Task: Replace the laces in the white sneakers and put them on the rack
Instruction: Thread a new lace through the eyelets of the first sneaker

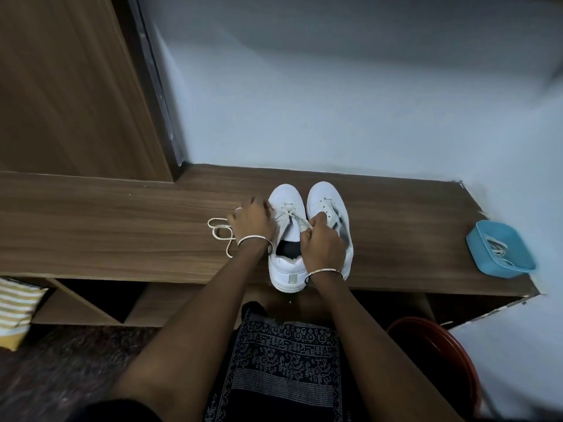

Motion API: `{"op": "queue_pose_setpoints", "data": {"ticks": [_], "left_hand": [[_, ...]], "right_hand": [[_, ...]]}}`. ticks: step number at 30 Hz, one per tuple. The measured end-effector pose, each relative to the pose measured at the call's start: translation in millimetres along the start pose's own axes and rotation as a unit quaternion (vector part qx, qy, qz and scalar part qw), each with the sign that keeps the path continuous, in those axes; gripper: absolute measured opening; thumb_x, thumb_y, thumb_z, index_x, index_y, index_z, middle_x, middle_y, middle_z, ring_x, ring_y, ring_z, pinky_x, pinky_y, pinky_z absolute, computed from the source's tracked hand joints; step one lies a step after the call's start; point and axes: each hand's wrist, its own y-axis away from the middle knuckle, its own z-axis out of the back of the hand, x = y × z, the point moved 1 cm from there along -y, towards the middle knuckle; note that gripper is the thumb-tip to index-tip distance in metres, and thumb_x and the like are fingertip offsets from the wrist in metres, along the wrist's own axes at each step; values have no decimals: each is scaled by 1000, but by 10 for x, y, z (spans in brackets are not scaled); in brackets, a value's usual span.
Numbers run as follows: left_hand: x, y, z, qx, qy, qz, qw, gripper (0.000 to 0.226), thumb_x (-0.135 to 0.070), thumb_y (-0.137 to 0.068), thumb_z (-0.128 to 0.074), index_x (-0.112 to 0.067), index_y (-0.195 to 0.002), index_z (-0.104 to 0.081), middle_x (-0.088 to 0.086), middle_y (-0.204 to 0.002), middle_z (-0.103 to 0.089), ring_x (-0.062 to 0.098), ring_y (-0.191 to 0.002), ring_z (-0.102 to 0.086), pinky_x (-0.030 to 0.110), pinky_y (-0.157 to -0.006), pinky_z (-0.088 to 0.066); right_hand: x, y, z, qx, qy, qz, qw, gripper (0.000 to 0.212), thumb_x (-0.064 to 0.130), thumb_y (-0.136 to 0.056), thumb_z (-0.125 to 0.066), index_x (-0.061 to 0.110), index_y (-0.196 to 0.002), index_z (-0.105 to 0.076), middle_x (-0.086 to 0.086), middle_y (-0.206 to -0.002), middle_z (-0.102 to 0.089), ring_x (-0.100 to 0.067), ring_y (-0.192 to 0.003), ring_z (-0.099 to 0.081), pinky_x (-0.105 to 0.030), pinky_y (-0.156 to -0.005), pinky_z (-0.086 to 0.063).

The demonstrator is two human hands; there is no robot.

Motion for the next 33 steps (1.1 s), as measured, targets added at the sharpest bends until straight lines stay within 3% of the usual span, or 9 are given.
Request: {"op": "queue_pose_setpoints", "data": {"ticks": [4,7,10,14,18,24,27,30,33], "left_hand": [[339,-58,73,-44,110,187,975,18,-14,-88,-51,-14,-102,-61,11,-109,-67,37,-106,-61,45,-91,-45],[523,-76,146,-54,116,256,958,20,-18,-91,-50,-13,-109,-58,14,-111,-67,39,-109,-59,47,-94,-45],[481,14,175,-69,66,203,975,28,-27,-93,-53,-10,-115,-53,15,-118,-62,39,-113,-55,49,-92,-41],[257,180,142,-87,65,10,994,28,-36,-88,-54,-13,-102,-61,11,-109,-62,37,-97,-57,44,-81,-44],[4,326,63,-28,122,-87,988,32,-41,-85,-61,-14,-101,-62,9,-102,-63,34,-87,-62,42,-74,-49],[-78,456,1,19,101,-26,994,31,-40,-90,-56,-16,-109,-59,9,-99,-68,32,-93,-64,39,-71,-50],[-121,483,26,14,55,-14,998,25,-32,-98,-46,-11,-104,-57,14,-98,-66,38,-92,-63,37,-65,-40],[-143,498,31,17,49,2,999,25,-31,-100,-42,-9,-104,-54,16,-98,-66,39,-92,-63,39,-65,-39],[-143,507,36,19,48,12,999,23,-29,-100,-42,-9,-104,-52,17,-97,-66,40,-91,-63,36,-63,-35]], "right_hand": [[-2,6,-3,-5,-6,0,1000,21,20,-96,-50,11,-115,-51,-9,-87,-71,-29,-80,-67,-28,-60,-35],[-5,9,-4,-8,-1,2,1000,21,21,-97,-50,11,-115,-51,-8,-87,-71,-28,-80,-67,-28,-60,-35],[-1,8,1,-11,0,4,1000,21,20,-96,-49,11,-115,-51,-8,-86,-70,-28,-79,-67,-28,-60,-34],[1,14,4,-9,-5,18,1000,20,19,-95,-50,10,-113,-52,-10,-86,-70,-29,-78,-67,-29,-58,-35],[11,-66,58,29,-17,28,999,20,21,-94,-52,10,-110,-56,-9,-94,-70,-29,-87,-66,-29,-63,-35],[65,-300,13,52,-175,57,982,13,15,-88,-61,10,-99,-66,-6,-97,-70,-24,-93,-66,-43,-84,-53],[150,-432,-48,83,-129,100,983,18,12,-91,-57,10,-105,-69,-11,-107,-67,-29,-101,-64,-46,-89,-51],[207,-472,-127,123,-37,122,984,25,12,-89,-55,14,-111,-67,-11,-113,-61,-32,-108,-59,-45,-89,-51],[232,-481,-165,93,-8,116,989,20,14,-89,-56,15,-106,-66,-10,-107,-61,-33,-102,-61,-44,-83,-52]]}}
